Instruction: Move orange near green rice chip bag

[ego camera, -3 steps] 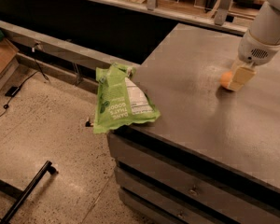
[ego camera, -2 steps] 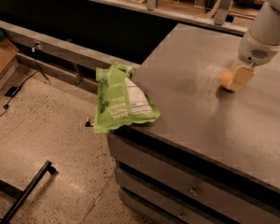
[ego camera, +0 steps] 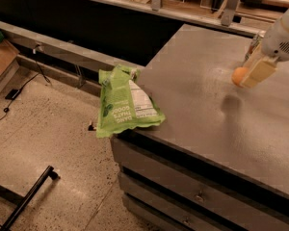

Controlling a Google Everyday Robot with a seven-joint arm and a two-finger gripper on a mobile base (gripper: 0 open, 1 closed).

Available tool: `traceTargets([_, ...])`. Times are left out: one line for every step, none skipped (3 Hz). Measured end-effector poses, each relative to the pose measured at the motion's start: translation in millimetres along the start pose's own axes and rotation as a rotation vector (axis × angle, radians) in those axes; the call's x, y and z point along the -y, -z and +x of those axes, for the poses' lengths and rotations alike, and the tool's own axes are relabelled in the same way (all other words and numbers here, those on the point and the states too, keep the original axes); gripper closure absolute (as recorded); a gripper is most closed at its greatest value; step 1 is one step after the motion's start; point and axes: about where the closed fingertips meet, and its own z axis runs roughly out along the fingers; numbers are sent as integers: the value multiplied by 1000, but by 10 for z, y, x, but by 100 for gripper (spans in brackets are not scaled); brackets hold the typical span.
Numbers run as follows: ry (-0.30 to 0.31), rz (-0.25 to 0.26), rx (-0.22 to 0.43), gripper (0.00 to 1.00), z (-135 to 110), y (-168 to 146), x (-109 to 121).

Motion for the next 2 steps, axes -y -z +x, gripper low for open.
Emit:
traceTargets([-9, 5, 124, 100, -46, 221, -14])
traceTargets([13, -11, 206, 100, -206, 287, -91])
